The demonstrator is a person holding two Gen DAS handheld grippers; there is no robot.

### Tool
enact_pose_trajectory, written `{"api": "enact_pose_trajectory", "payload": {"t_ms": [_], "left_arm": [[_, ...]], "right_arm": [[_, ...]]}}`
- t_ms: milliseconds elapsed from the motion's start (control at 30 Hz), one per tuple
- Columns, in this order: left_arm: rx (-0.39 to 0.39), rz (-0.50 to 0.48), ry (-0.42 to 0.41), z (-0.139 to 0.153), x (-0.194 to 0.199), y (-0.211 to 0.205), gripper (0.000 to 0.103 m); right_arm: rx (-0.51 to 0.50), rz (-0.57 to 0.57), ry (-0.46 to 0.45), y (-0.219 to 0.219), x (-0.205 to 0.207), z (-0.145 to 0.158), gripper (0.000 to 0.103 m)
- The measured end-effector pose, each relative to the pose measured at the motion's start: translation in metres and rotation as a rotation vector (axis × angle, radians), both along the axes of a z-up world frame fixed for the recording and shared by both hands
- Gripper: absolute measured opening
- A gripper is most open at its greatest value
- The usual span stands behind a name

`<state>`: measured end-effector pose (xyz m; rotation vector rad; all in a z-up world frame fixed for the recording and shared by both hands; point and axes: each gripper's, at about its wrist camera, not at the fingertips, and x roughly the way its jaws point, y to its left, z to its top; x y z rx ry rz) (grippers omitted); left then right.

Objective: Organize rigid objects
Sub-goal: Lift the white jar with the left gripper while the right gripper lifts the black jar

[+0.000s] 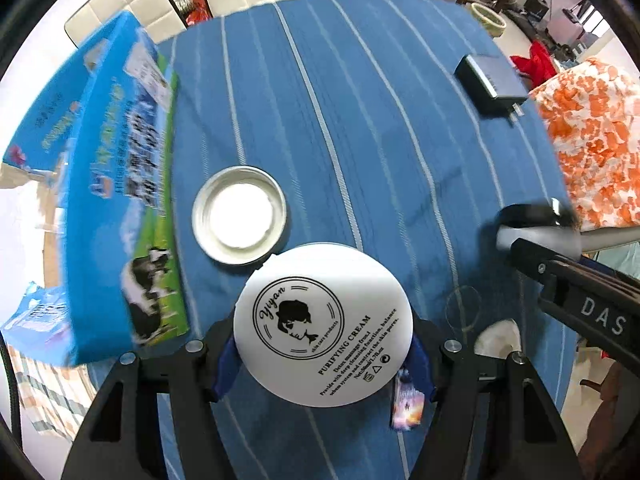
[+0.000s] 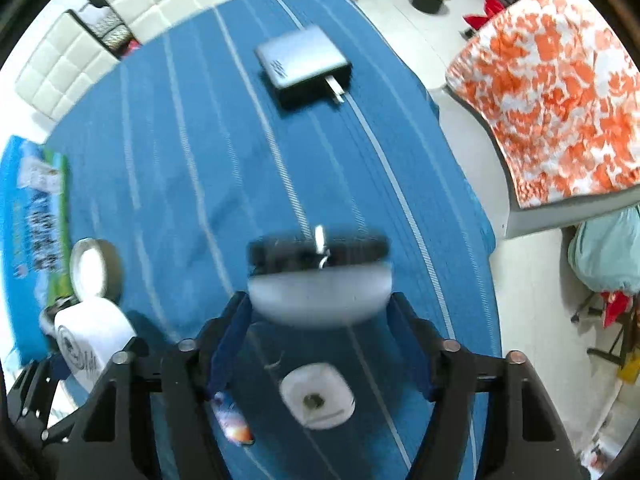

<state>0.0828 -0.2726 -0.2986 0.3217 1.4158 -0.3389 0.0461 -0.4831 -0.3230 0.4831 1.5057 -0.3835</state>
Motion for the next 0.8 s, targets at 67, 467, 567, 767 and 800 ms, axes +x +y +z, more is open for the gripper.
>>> {"api": "enact_pose_trajectory", "payload": {"t_ms": [67,467,567,767,800], "left_arm": [[-0.011,-0.001,-0.026,0.017,-0.01,0.011,0.065],[-0.1,0.073,0.019,0.027,0.021,0.041,0.065],[-0.138,0.097,0.033,0.026,0.034,0.026,0.065],[-0.203,0.109,0.007,0.02,0.07,-0.028,0.065],[-0.203,0.097,0.0,0.019,0.075,-0.038,0.065]], "right_arm": [[-0.036,0.044,-0.001,0.012,0.001,0.017,0.001],[0.189,-0.203,-0.162,-0.053,-0.024,0.033,0.069],[0.05,-0.253,-0.223,-0.082,-0.01,0.03,0.074],[0.062,-0.146,-0.149,-0.126,0.063,-0.041,0.059],[0.061,-0.11,-0.153,-0.122,0.066,-0.043,0.055]]}}
